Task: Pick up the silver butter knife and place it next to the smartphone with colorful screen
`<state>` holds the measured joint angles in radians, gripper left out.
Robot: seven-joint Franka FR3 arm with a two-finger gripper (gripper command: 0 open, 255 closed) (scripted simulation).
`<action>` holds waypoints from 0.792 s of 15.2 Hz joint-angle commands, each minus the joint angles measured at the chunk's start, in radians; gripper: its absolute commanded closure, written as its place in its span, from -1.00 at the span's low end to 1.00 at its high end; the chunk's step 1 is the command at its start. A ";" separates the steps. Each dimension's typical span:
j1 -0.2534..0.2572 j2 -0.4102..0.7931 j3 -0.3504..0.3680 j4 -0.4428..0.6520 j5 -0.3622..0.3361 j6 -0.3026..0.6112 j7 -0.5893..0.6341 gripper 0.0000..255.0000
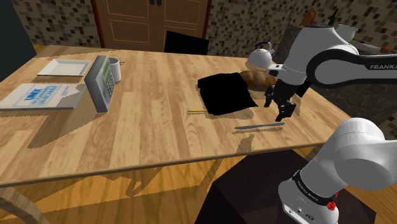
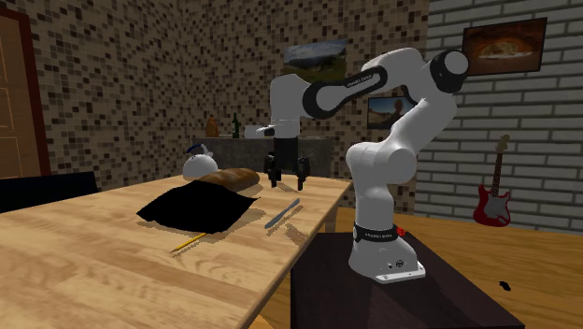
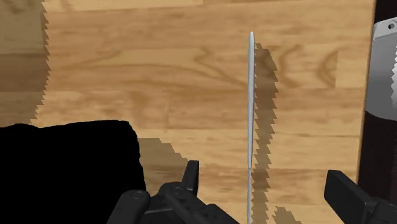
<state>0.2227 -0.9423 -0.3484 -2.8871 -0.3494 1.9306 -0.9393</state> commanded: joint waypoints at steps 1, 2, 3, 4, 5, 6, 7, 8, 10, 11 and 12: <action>0.002 0.006 -0.027 -0.038 -0.027 0.041 -0.045 -1.00; -0.001 0.013 -0.032 -0.049 -0.033 0.058 -0.045 -1.00; -0.003 0.020 -0.037 -0.059 -0.039 0.075 -0.044 -1.00; -0.006 0.028 -0.043 -0.069 -0.046 0.093 -0.044 -1.00; -0.008 0.037 -0.048 -0.078 -0.052 0.111 -0.043 -1.00; -0.011 0.046 -0.054 -0.088 -0.058 0.129 -0.042 -1.00; -0.014 0.056 -0.059 -0.097 -0.065 0.147 -0.042 -1.00; -0.015 0.062 -0.062 -0.102 -0.069 0.158 -0.041 -1.00; -0.015 0.062 -0.062 -0.102 -0.069 0.158 -0.041 -1.00; -0.015 0.062 -0.062 -0.102 -0.069 0.158 -0.041 -1.00; -0.015 0.062 -0.062 -0.102 -0.069 0.158 -0.041 -1.00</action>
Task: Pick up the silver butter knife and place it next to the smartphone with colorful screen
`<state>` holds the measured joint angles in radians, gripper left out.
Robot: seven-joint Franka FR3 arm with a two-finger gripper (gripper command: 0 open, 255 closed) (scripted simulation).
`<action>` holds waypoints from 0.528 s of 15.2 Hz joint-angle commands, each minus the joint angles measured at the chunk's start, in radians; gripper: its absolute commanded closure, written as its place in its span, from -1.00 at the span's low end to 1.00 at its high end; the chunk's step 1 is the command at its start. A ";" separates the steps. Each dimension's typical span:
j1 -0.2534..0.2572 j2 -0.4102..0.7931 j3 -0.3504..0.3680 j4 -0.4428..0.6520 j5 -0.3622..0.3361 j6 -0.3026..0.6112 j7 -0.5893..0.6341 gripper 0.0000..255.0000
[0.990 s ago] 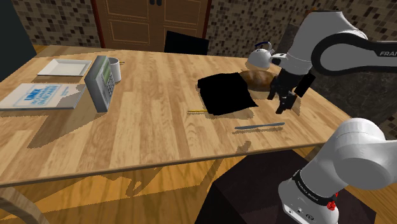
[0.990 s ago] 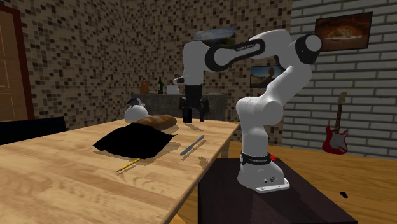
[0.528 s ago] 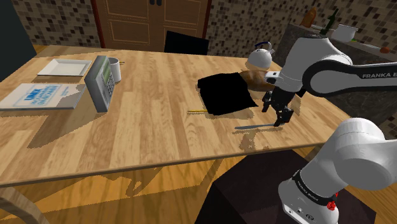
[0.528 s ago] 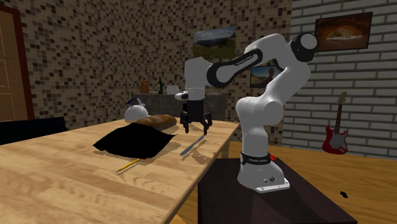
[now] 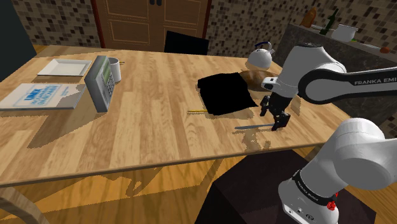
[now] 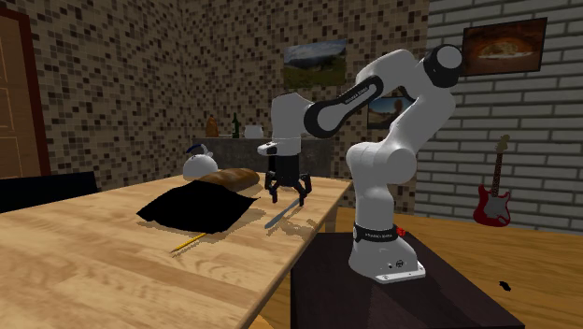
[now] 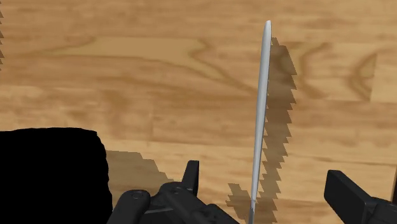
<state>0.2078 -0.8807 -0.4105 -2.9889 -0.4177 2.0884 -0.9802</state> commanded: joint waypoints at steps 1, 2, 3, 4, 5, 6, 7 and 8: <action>0.000 0.000 0.000 0.000 0.000 0.001 0.000 -1.00; 0.000 0.000 0.000 0.000 0.000 0.001 0.000 -1.00; 0.000 0.000 0.000 0.000 0.000 0.000 0.000 -1.00; 0.000 0.000 0.000 0.000 0.000 0.000 0.000 1.00; 0.000 0.000 0.000 0.000 0.000 0.000 0.000 1.00; 0.000 0.000 0.000 0.000 0.000 0.000 0.000 1.00; 0.000 0.000 0.000 0.000 0.000 0.000 0.000 1.00; 0.000 0.000 0.000 0.000 0.000 0.000 0.000 1.00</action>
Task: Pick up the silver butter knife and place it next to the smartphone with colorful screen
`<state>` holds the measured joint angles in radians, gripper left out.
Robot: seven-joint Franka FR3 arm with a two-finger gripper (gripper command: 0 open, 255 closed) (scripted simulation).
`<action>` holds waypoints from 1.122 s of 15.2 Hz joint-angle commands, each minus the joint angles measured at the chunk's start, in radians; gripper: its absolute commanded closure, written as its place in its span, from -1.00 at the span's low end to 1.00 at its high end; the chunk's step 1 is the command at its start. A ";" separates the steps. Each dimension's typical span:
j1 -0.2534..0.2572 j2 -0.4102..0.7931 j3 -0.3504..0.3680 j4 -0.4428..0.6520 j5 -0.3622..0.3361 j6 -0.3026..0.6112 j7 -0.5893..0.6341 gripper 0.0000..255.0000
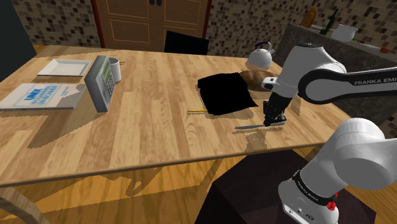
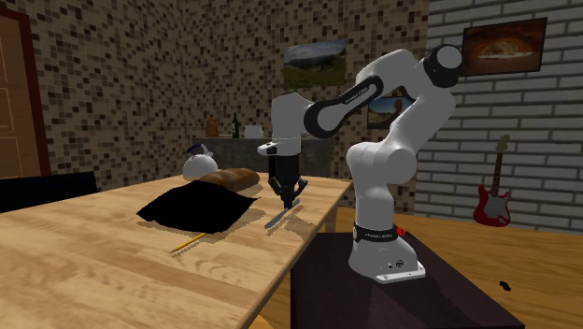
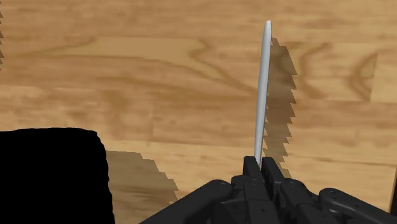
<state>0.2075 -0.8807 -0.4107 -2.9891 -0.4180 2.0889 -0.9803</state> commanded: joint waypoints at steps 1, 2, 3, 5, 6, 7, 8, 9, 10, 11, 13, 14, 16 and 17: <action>0.000 0.000 0.000 0.000 0.000 0.000 0.000 1.00; 0.000 0.000 0.000 0.000 0.000 0.000 0.000 1.00; 0.000 0.000 0.000 0.000 0.000 0.000 0.000 1.00; 0.000 0.000 0.000 0.000 0.000 0.000 0.000 1.00; 0.002 -0.011 0.005 0.009 0.006 -0.019 -0.001 1.00; 0.004 -0.021 0.010 0.018 0.012 -0.038 -0.003 1.00; 0.006 -0.030 0.015 0.027 0.018 -0.056 -0.004 1.00; 0.008 -0.039 0.020 0.037 0.024 -0.075 -0.005 1.00; 0.010 -0.047 0.025 0.047 0.030 -0.092 -0.006 1.00; 0.012 -0.055 0.030 0.057 0.035 -0.110 -0.008 1.00; 0.017 -0.068 0.040 0.077 0.046 -0.143 -0.010 1.00; 0.019 -0.074 0.045 0.088 0.051 -0.160 -0.011 1.00; 0.023 -0.085 0.054 0.110 0.062 -0.192 -0.013 1.00; 0.025 -0.089 0.058 0.121 0.066 -0.207 -0.014 1.00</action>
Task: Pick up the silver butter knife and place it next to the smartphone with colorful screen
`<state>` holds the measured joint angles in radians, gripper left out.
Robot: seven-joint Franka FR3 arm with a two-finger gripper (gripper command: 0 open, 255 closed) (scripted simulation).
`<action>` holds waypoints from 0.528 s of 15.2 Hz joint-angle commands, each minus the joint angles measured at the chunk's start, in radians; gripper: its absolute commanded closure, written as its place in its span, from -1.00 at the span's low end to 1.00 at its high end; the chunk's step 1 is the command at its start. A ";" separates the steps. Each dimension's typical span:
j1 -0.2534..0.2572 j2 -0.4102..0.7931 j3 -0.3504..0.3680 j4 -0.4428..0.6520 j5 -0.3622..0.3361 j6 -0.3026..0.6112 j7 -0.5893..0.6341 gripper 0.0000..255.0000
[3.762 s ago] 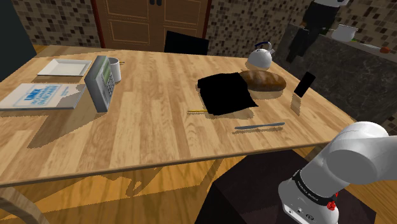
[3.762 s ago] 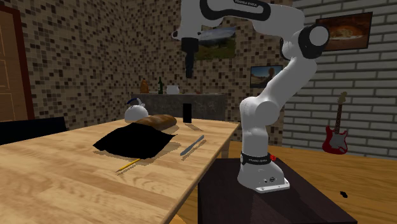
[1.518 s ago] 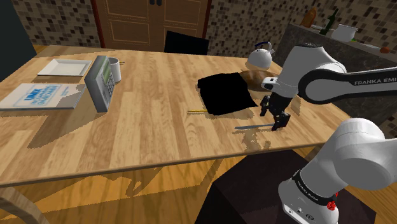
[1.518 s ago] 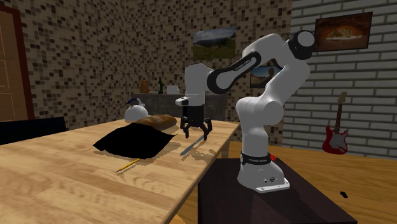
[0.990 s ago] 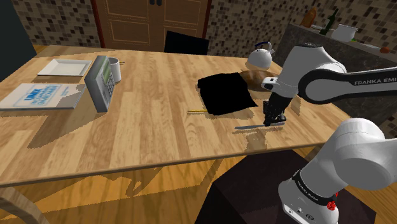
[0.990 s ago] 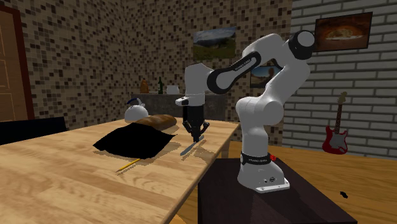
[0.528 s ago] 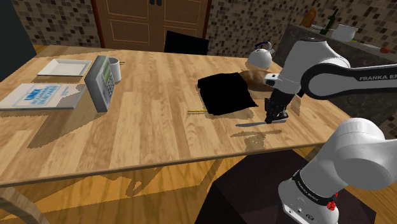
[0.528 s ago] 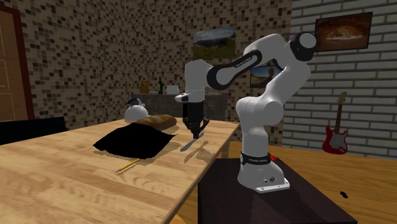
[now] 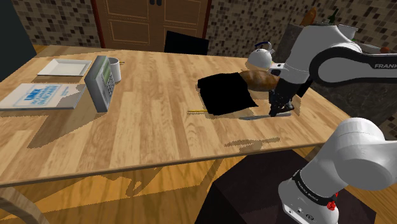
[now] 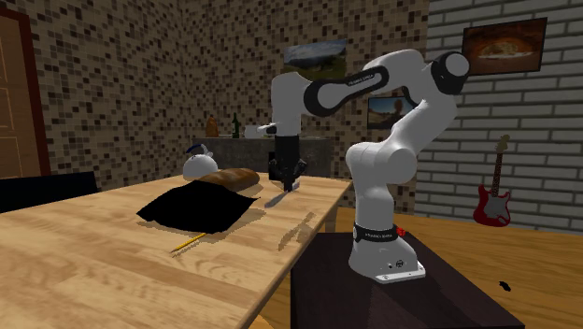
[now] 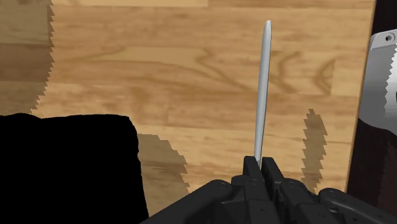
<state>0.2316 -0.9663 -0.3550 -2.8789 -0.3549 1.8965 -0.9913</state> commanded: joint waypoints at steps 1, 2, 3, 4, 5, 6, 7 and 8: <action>0.003 -0.007 0.007 0.023 0.008 -0.030 -0.004 1.00; 0.005 -0.011 0.011 0.034 0.013 -0.045 -0.005 1.00; 0.007 -0.014 0.015 0.046 0.017 -0.060 -0.006 1.00; 0.009 -0.017 0.020 0.058 0.022 -0.074 -0.007 1.00; 0.011 -0.019 0.024 0.070 0.026 -0.088 -0.008 1.00; 0.012 -0.021 0.028 0.082 0.031 -0.102 -0.008 1.00; 0.014 -0.022 0.032 0.095 0.035 -0.116 -0.009 1.00; 0.016 -0.024 0.036 0.108 0.039 -0.130 -0.010 1.00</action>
<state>0.2450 -0.9929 -0.3221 -2.7840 -0.3197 1.7768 -1.0012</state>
